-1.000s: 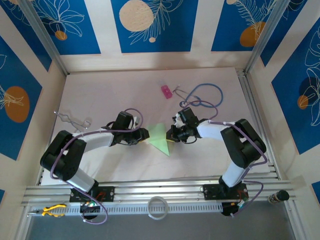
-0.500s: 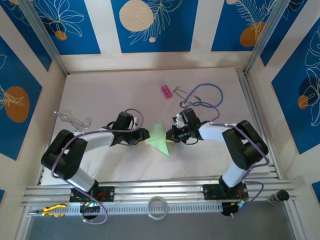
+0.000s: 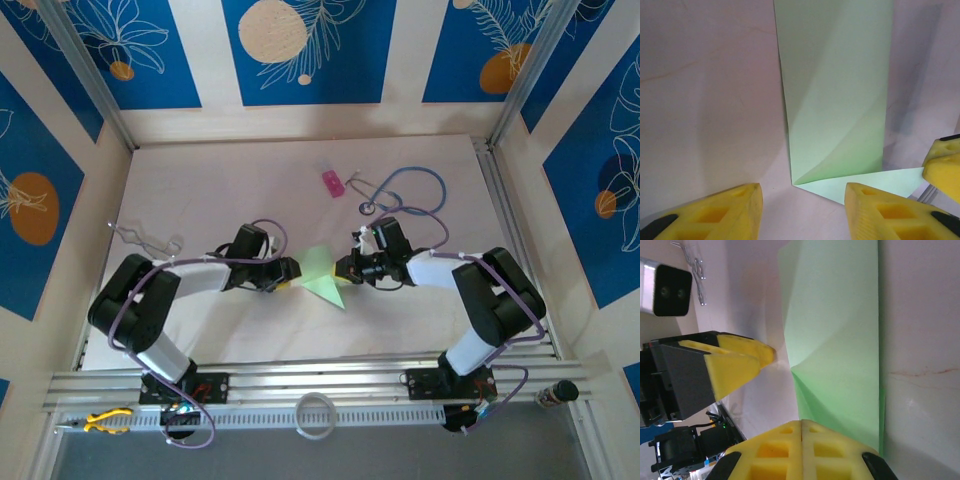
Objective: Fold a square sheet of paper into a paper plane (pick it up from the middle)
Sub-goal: Fourth fold the wing at the center of the table.
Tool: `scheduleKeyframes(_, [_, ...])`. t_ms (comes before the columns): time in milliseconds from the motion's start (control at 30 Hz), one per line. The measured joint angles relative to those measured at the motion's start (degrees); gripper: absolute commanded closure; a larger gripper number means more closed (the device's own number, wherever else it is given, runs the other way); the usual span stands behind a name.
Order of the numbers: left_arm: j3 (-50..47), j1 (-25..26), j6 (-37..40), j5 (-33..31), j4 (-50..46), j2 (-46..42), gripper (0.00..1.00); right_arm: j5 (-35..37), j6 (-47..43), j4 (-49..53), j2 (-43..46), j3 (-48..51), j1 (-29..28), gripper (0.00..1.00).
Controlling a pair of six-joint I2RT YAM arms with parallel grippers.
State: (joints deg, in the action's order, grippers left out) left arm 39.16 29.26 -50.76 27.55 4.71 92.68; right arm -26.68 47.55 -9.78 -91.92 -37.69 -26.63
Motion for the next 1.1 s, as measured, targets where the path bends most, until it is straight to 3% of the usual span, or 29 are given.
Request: scheduleKeyframes(1100, [1.31,-0.39,-2.89,3.17,6.38,3.19,0.52,-4.92,5.20,-9.79,2.56,4.20,2.32,0.99])
